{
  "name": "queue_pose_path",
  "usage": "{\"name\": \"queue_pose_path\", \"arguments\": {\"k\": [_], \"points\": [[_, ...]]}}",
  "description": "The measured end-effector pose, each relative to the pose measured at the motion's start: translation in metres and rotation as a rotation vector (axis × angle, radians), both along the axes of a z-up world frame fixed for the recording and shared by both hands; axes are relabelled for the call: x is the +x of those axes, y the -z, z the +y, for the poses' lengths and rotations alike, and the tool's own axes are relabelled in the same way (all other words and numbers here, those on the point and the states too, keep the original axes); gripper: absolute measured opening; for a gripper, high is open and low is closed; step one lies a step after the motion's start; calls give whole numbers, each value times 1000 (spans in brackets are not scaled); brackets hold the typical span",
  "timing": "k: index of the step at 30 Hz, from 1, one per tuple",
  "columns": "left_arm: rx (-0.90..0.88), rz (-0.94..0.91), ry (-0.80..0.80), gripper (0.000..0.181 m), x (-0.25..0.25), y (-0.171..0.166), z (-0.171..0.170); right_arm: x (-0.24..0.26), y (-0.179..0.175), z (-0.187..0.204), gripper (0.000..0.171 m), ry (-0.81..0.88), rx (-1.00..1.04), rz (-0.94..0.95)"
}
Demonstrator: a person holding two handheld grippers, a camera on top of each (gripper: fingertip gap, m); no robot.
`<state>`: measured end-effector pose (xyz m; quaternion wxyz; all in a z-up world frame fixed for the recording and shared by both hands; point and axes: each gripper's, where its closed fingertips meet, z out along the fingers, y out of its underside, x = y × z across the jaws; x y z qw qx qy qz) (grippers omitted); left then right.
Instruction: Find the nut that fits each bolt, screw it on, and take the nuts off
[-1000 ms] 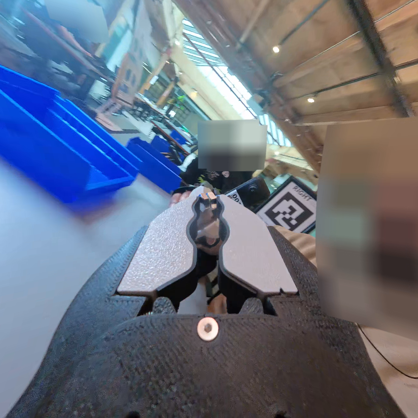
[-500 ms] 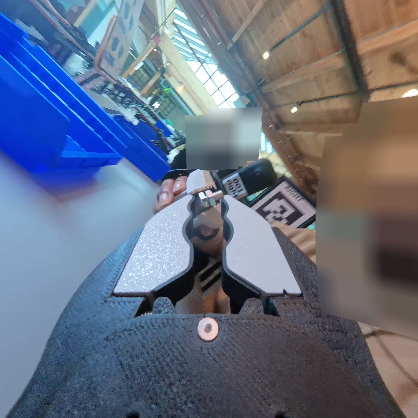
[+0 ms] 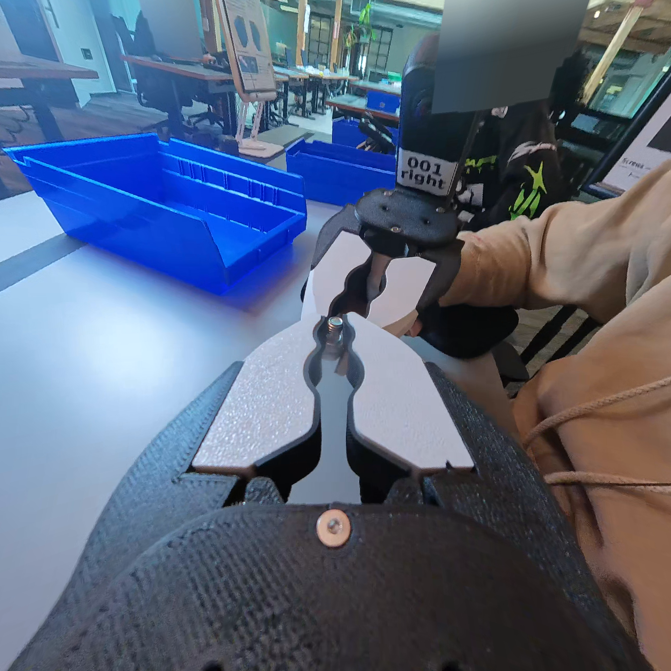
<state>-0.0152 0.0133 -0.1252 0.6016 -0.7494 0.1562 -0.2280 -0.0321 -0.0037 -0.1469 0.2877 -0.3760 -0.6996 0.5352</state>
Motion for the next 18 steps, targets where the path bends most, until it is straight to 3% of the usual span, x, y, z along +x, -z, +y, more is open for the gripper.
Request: {"name": "queue_pose_path", "arguments": {"k": [8,18], "points": [[36,-276,-20,8,-6,-21,1,0,-17,-1,22,30,-34,153],[78,-250,-62,8,-2,-24,3,-4,-21,1,15,96,-90,172]]}}
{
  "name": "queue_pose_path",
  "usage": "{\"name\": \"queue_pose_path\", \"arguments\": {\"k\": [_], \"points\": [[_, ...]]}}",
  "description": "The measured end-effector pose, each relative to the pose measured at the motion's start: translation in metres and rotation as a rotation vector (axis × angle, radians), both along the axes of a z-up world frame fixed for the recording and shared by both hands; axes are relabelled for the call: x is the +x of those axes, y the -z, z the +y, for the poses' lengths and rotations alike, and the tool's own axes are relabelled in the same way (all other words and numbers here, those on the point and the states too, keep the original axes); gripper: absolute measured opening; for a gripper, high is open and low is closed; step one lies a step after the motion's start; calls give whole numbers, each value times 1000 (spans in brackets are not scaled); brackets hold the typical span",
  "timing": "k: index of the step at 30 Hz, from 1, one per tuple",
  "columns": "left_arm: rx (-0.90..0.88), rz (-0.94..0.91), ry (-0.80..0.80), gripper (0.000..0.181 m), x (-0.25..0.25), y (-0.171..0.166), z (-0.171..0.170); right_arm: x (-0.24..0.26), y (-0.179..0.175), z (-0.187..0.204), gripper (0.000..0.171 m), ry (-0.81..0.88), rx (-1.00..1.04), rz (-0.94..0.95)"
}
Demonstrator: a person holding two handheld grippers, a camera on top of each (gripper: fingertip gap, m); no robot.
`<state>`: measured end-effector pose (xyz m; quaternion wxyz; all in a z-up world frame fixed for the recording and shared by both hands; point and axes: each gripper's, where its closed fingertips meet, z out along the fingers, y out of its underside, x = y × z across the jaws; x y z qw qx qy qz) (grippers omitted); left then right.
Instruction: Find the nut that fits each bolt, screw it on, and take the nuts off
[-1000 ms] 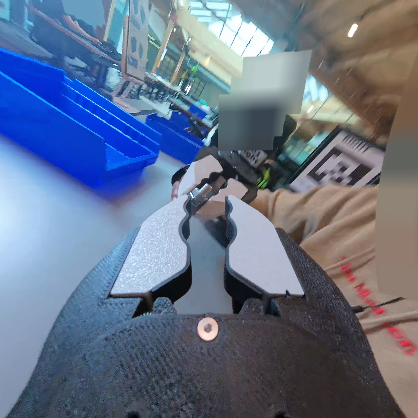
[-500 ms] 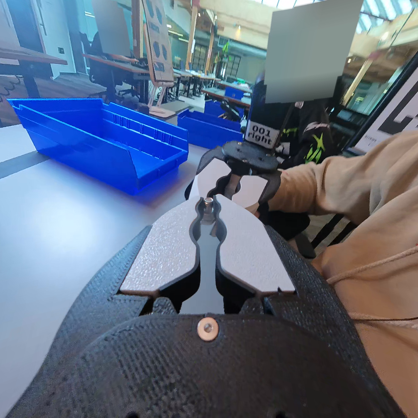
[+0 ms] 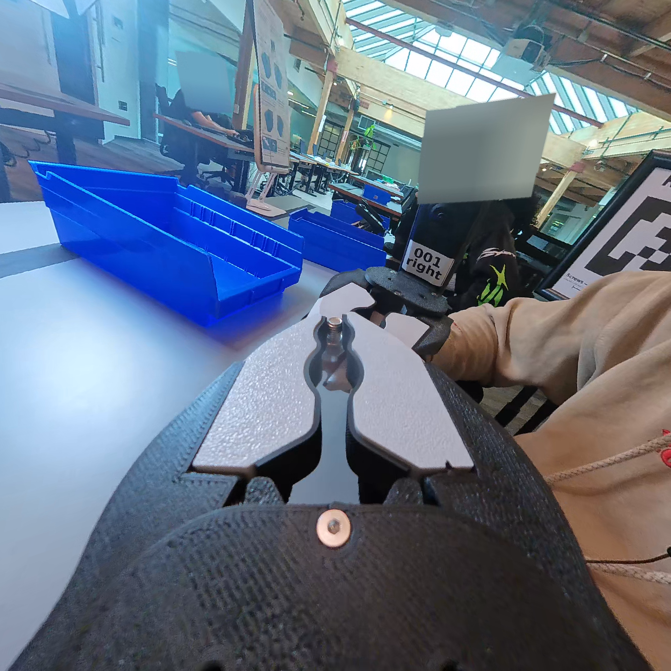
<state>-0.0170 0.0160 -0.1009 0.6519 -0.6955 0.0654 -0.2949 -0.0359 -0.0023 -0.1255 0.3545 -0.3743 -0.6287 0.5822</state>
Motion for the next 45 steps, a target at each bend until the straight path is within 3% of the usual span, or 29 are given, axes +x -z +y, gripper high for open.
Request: {"name": "queue_pose_path", "arguments": {"k": [17,21,29,30,32,36,40,42,45], "points": [[56,-4,-34,8,1,-2,-1,1,-2,0,15,-13,-70,6],[92,49,-26,26,7,-4,-7,12,-7,-6,14,-59,-62,24],[103,142,32,35,20,-1,-10,12,-8,0,14,-63,-76,18],[104,151,28,34,18,-1,-11,11,-9,4,14,-44,-77,20],[144,113,75,13,19,-10,-19,8,-10,14,14,6,-80,23],[117,110,-7,28,6,-6,-10,10,-10,11,14,-17,-91,28],[109,156,37,36,19,-2,-11,10,-7,2,14,-47,-61,31],[143,149,99,6,21,-9,-21,7,-9,14,14,-3,-82,28],[149,112,56,18,11,-15,-19,7,-11,21,14,9,-87,32]]}}
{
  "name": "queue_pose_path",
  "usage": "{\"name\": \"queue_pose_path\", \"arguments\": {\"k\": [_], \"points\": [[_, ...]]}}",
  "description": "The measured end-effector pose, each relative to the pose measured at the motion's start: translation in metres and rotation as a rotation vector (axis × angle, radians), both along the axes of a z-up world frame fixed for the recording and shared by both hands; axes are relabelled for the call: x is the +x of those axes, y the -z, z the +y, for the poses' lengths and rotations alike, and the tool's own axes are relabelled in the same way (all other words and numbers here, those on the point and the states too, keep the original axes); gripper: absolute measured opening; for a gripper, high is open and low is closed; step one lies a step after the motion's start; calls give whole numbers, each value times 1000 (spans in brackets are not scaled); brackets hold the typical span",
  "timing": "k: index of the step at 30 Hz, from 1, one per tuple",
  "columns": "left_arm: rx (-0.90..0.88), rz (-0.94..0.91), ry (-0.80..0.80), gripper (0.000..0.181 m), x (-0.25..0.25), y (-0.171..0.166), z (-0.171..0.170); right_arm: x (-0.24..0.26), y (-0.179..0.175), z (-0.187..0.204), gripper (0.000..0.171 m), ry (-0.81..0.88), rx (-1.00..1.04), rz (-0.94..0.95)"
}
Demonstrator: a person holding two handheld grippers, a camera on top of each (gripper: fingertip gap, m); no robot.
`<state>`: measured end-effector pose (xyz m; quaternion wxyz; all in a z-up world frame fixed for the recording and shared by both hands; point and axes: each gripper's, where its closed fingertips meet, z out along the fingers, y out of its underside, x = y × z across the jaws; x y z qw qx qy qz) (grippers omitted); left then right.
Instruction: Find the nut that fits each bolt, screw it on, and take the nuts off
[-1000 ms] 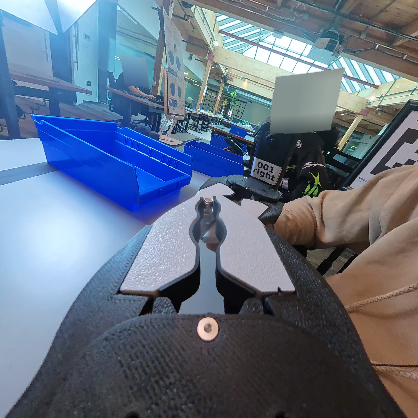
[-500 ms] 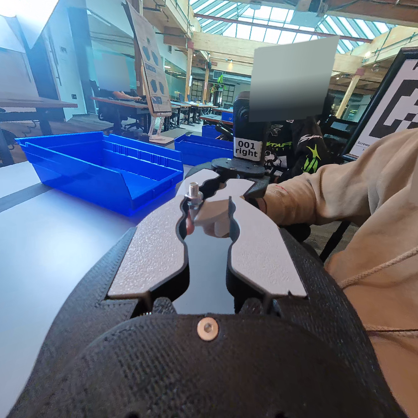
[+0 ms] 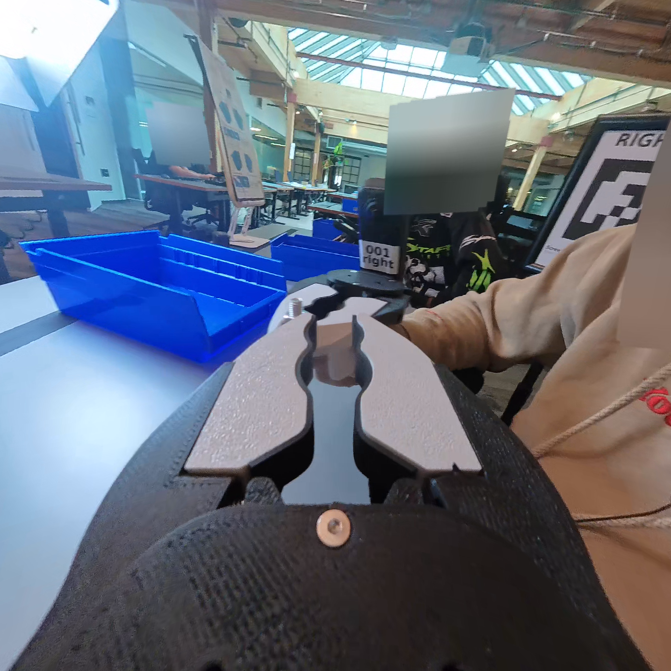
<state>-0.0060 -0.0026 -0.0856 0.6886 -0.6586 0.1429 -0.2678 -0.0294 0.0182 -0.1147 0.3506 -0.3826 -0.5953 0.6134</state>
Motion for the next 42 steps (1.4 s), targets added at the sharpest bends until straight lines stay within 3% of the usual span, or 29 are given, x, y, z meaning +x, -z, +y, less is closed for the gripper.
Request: {"name": "queue_pose_path", "arguments": {"k": [3,6,7,8,9,14,17,18,19,25,27,29,32,36,37,38,39,40,42], "points": [[-41,16,-45,34,-4,12,9,3,3,-20,14,-62,42,13],[-66,43,0,35,6,16,7,2,6,-22,14,-66,46,-1],[-67,49,-10,32,3,15,7,1,5,-18,14,-54,35,-3],[-38,41,30,5,2,10,0,-1,5,-12,14,-21,30,-2],[-8,-4,47,1,0,2,-5,-2,5,-6,14,3,28,-4],[-42,24,-64,32,-10,12,9,0,6,-18,14,-51,34,3],[-67,59,-7,34,4,18,7,-1,7,-18,14,-56,21,-10],[-53,69,12,12,4,15,3,-2,6,-12,14,-31,9,-12],[-22,46,32,3,3,8,-2,-3,5,-5,14,-6,0,-13],[-44,10,-59,34,-9,13,9,0,8,-19,14,-57,39,-12],[-69,50,-9,31,3,19,7,-1,10,-18,14,-51,40,-21],[-35,57,61,2,8,12,-3,-4,8,-4,14,-2,13,-27],[-12,4,16,16,-1,2,-3,-4,6,4,14,14,-2,-25],[-74,64,-74,39,-5,22,12,-1,11,-18,14,-52,39,-24],[-90,74,-28,29,3,25,9,-2,11,-18,14,-51,44,-27],[-93,68,-22,33,5,24,9,-2,11,-15,14,-45,40,-27],[-75,76,16,7,7,20,3,-3,10,-10,14,-22,28,-26],[-39,54,54,0,9,12,-4,-4,8,-3,14,3,17,-27],[-22,27,21,4,3,6,-3,-4,7,3,14,13,4,-29]]}}
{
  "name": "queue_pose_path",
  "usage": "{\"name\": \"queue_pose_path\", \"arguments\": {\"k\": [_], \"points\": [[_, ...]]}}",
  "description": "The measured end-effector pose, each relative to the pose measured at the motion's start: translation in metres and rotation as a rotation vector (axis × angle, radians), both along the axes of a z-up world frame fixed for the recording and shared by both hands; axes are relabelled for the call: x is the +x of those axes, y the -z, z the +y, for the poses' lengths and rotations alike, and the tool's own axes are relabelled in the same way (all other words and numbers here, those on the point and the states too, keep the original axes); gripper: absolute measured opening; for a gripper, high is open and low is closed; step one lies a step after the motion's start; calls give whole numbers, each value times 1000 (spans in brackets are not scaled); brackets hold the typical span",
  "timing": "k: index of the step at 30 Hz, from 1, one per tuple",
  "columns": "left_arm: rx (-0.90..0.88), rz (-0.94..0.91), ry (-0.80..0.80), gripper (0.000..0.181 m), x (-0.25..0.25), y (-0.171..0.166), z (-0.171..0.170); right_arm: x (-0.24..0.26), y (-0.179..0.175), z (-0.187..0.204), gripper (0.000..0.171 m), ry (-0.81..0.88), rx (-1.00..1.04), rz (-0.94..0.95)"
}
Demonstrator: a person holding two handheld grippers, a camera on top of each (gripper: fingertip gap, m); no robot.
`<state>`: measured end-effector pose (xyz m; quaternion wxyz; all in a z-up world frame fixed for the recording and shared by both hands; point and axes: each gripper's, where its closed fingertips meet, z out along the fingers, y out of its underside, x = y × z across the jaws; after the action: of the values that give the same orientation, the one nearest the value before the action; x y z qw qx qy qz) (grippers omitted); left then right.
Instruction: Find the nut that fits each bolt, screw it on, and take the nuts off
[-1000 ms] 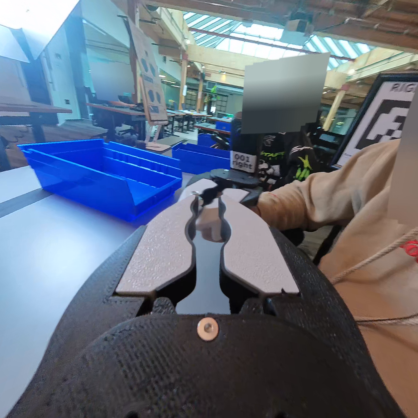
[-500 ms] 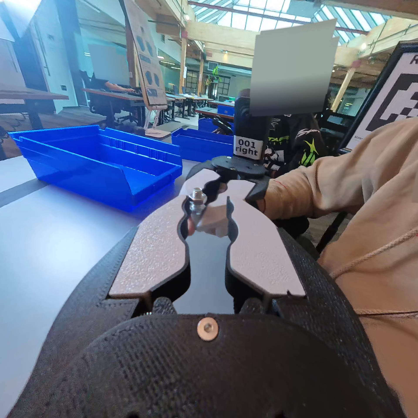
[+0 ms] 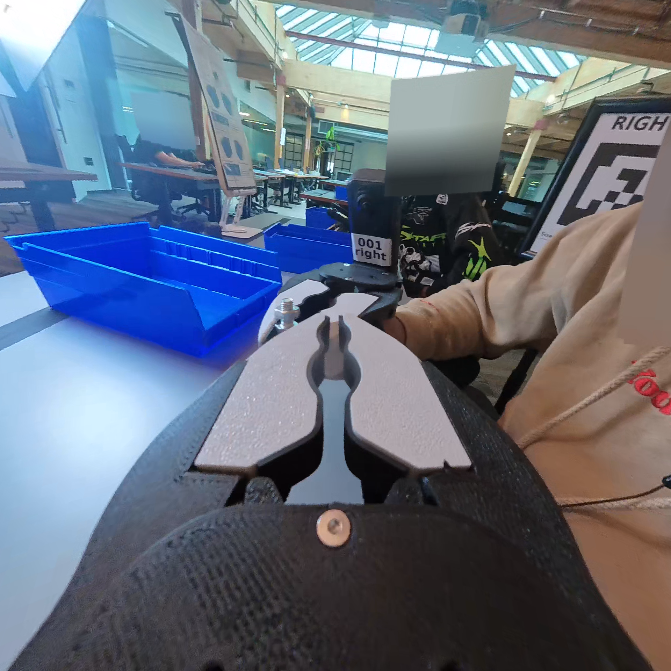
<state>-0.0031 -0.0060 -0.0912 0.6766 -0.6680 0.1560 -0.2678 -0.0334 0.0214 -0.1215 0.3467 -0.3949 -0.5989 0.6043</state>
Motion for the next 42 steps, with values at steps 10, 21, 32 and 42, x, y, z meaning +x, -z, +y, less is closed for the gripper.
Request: {"name": "queue_pose_path", "arguments": {"k": [10,21,32,42], "points": [[-21,22,2,4,0,5,2,-1,5,-6,14,-3,20,-28],[-45,59,-13,9,0,13,6,-1,14,-9,14,-27,25,-93],[-68,86,-23,6,-2,19,7,-1,17,-11,14,-30,39,-108],[-86,100,-35,21,0,26,14,0,18,-16,14,-49,45,-117]]}}
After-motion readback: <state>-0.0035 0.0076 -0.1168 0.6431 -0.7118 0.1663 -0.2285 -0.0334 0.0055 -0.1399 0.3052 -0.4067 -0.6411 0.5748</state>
